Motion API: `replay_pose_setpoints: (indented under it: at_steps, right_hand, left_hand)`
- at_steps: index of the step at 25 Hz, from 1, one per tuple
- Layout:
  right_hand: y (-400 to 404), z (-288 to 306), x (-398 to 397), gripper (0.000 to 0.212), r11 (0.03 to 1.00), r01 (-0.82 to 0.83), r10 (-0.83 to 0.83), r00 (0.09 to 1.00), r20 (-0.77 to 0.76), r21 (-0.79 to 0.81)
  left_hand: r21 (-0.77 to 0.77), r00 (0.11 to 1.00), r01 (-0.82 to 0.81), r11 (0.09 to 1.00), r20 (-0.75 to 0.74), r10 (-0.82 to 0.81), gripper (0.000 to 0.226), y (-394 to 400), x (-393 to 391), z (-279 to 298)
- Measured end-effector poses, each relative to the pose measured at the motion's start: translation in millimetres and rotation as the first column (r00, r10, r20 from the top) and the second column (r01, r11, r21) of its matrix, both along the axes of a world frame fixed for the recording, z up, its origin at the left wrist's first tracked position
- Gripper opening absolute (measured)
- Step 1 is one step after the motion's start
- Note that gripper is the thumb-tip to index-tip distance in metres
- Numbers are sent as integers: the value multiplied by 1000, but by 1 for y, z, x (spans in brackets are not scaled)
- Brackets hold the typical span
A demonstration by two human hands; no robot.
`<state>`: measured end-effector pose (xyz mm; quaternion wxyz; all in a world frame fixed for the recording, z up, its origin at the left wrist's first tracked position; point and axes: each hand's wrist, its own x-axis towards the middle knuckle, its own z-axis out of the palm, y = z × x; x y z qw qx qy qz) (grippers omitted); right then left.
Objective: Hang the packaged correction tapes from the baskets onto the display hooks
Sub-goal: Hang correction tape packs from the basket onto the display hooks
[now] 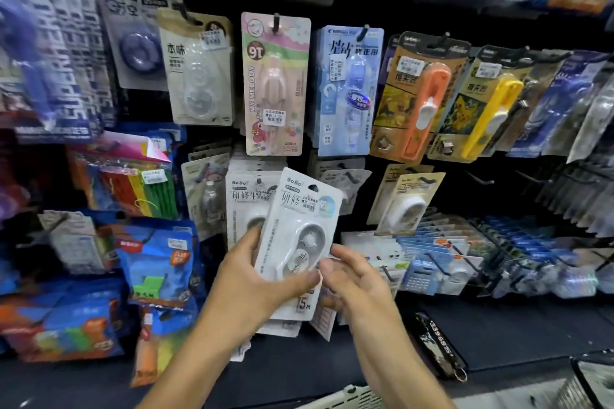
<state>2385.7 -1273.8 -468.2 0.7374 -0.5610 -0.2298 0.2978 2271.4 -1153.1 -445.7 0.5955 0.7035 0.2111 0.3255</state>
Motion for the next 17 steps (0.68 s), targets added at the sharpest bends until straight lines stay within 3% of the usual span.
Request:
replay_pose_setpoints:
  at_steps: [2, 5, 7, 11, 13, 17]
  right_hand:
    - [5, 8, 1, 48, 1000, 16, -15, 999, 36, -9]
    - [7, 22, 16, 42, 991, 119, -122, 991, 48, 63]
    - [3, 28, 28, 35, 983, 148, -156, 986, 62, 107]
    - [-6, 30, 53, 30, 960, 280, -280, 955, 97, 17]
    - [-10, 28, 60, 32, 935, 351, -334, 918, 216, -49]
    - [-9, 25, 64, 14, 875, 480, -393, 776, 494, -59]
  left_hand:
    - [38, 990, 114, 993, -84, -111, 69, -3, 0, -1]
    - [-239, 983, 170, 956, -31, -182, 59, -3, 2, -3]
    - [-321, 996, 80, 944, -17, -90, 45, 3, 4, -3]
    - [-264, 991, -136, 955, -38, 131, 37, 10, 3, -2]
    - [-261, 974, -218, 940, 2, 226, 39, 8, 2, 1]
    - [-273, 944, -270, 923, 112, 310, 38, 6, 4, 6]
